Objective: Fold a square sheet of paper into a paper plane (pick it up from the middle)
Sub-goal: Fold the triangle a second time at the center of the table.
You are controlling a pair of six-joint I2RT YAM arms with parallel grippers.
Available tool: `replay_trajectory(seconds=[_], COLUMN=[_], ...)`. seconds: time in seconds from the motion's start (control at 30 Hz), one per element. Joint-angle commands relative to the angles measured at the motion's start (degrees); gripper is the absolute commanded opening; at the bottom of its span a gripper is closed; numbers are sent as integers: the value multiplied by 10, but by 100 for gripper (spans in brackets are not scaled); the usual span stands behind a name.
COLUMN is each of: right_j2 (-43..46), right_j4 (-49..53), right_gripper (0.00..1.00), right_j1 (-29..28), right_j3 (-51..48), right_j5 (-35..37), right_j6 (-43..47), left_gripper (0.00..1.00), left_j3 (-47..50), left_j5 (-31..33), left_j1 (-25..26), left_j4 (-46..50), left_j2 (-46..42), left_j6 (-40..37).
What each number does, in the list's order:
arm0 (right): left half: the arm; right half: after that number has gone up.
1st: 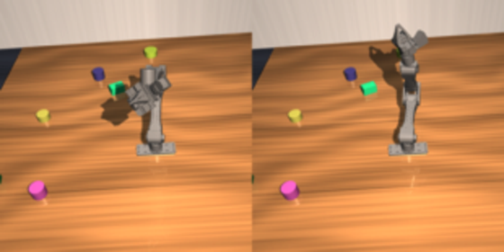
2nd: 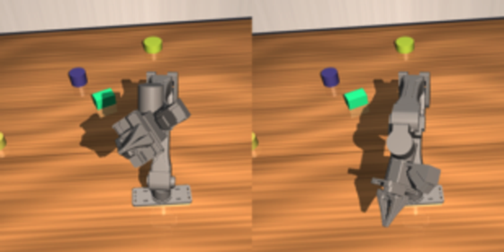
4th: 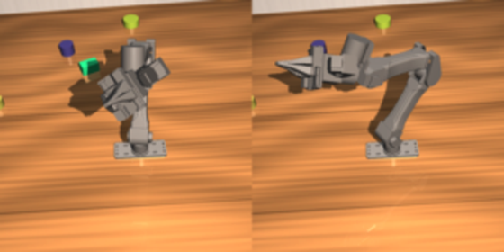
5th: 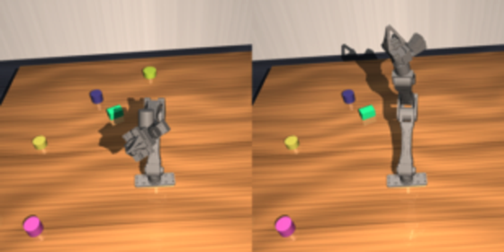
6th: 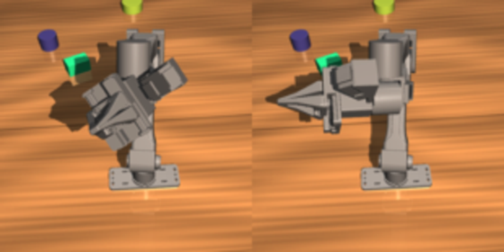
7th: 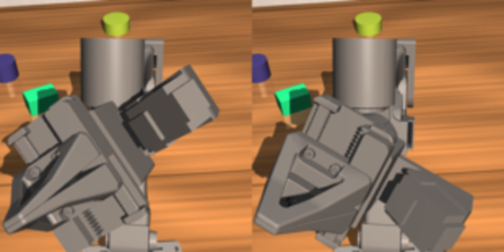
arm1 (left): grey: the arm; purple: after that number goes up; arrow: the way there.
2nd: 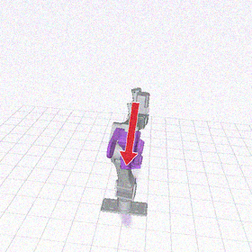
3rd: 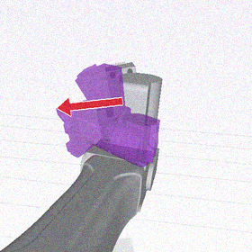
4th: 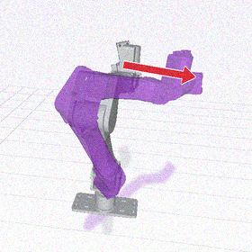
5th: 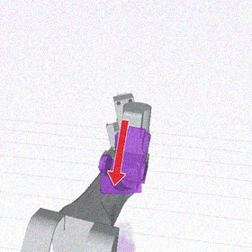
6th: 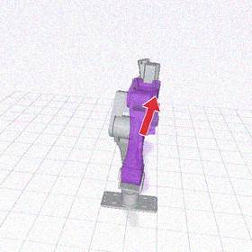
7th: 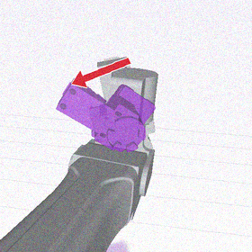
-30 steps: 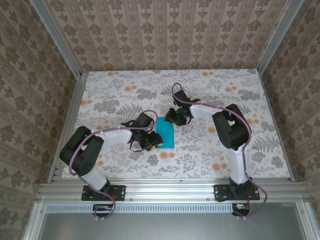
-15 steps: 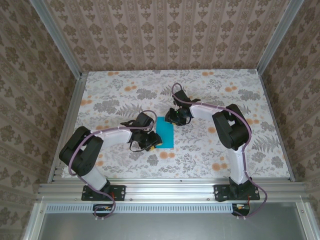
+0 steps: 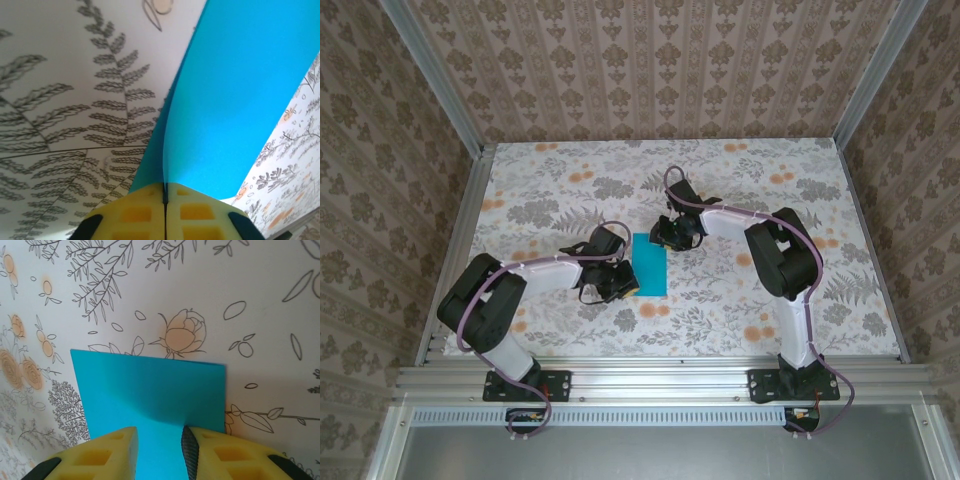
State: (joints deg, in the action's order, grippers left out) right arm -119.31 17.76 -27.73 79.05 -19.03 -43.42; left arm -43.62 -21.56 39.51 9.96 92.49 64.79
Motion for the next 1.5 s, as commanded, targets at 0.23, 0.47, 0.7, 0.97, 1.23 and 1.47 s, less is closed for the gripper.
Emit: replay_trajectory(seconds=[0.23, 0.47, 0.7, 0.97, 1.23, 1.47], right_j2=[100, 83, 50, 30, 28, 29], right_j4=[-28, -43, -35, -39, -52, -74], right_gripper=[35, 25, 23, 23, 23, 24], right_j1=[10, -7, -10, -10, -8, 1], right_j3=[-51, -86, -83, -83, -102, -116], right_j5=[-79, -89, -72, -85, -94, -113], right_j6=[58, 49, 46, 44, 37, 25], left_gripper=[0, 0, 1, 32, 34, 39], left_j3=[-50, -85, -85, -35, -11, -22], left_j5=[64, 71, 53, -4, -72, -68], left_j1=[-13, -15, -15, -14, -14, -10], left_j4=[110, 150, 144, 36, -100, -103], left_j2=[-26, -20, -24, -43, -14, 13], left_j6=[-135, -181, -172, -125, -73, -78])
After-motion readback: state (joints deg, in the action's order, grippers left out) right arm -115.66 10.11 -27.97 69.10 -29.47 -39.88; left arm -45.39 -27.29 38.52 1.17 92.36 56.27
